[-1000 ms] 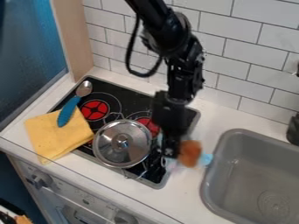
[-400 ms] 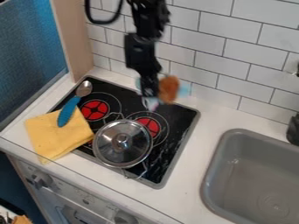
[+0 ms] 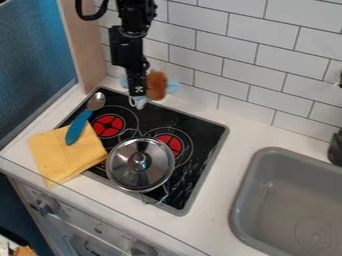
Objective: Move the toy from the right side of the stove to the upper center of the stove
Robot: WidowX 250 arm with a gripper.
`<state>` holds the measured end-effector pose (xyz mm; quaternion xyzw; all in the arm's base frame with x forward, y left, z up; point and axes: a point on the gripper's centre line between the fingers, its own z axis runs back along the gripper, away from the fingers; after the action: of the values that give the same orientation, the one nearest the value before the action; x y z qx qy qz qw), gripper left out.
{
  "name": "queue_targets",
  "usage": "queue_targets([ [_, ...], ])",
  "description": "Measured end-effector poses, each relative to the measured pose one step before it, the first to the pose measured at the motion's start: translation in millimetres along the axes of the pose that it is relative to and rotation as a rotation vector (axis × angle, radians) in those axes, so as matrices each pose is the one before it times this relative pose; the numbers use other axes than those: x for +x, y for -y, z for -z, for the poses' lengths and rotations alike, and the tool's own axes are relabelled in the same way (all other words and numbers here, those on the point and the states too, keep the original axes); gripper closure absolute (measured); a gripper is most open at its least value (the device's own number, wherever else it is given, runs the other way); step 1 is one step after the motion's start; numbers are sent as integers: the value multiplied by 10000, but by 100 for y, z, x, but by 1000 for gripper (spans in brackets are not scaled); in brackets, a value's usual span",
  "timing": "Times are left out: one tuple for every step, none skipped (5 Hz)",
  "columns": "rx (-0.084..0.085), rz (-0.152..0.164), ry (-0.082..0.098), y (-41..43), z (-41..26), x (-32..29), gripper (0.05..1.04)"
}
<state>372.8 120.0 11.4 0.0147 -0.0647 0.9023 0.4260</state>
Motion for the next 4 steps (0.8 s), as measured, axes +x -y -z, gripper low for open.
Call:
queue_targets([
  [192, 199, 166, -138, 1101, 759, 755],
  [-43, 357, 418, -867, 1410, 793, 755],
  [236, 217, 222, -401, 1520, 97, 692],
  [-38, 267, 218, -268, 156, 2, 382],
])
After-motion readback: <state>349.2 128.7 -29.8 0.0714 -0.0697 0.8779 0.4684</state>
